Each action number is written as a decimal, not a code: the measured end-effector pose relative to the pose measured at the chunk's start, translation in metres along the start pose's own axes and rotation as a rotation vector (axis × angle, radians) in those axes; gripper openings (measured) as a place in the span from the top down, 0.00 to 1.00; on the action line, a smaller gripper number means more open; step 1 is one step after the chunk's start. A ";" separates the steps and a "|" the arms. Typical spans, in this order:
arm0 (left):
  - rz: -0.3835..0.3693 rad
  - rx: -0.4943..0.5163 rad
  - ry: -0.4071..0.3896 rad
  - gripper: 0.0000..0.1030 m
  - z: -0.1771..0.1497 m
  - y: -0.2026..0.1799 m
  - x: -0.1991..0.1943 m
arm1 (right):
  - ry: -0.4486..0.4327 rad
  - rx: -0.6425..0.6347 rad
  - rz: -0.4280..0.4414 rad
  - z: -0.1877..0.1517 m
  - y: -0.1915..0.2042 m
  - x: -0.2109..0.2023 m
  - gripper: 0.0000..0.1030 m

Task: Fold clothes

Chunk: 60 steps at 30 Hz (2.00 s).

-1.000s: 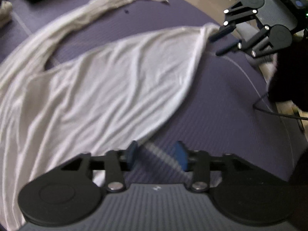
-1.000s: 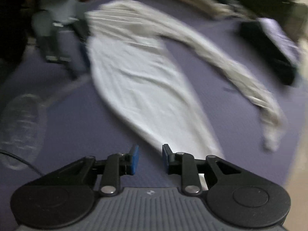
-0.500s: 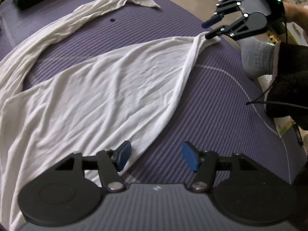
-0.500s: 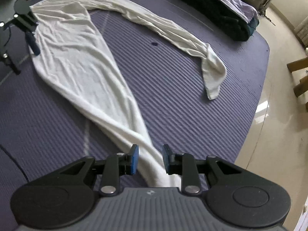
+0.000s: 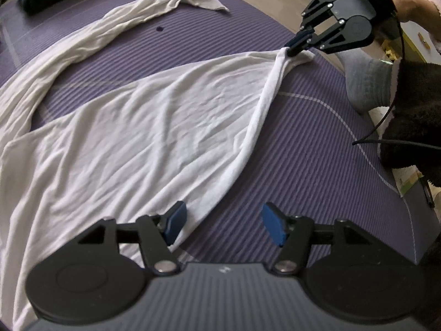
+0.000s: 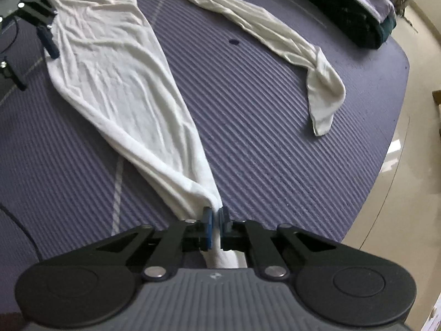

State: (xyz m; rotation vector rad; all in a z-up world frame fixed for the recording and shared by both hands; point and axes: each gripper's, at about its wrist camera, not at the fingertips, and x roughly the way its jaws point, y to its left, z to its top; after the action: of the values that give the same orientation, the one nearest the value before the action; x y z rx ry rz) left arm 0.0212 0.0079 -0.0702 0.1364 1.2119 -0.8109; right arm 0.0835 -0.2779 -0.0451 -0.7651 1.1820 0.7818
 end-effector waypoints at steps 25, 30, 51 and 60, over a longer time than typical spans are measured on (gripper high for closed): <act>-0.009 0.009 0.014 0.37 -0.002 0.002 -0.001 | -0.032 -0.126 -0.031 -0.028 0.056 -0.036 0.97; -0.009 0.016 0.018 0.35 -0.002 0.000 0.001 | 0.076 -0.101 0.068 -0.031 0.062 -0.028 0.95; -0.012 0.034 0.019 0.30 -0.004 -0.006 0.003 | 0.091 0.363 -0.042 -0.028 -0.002 -0.008 0.98; -0.010 0.042 0.025 0.30 -0.002 -0.006 0.005 | 0.313 0.397 0.043 -0.041 0.004 -0.007 0.84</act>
State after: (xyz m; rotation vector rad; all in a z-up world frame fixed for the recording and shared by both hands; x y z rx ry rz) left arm 0.0169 0.0022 -0.0730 0.1751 1.2205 -0.8459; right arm 0.0581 -0.3113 -0.0469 -0.5419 1.5806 0.4465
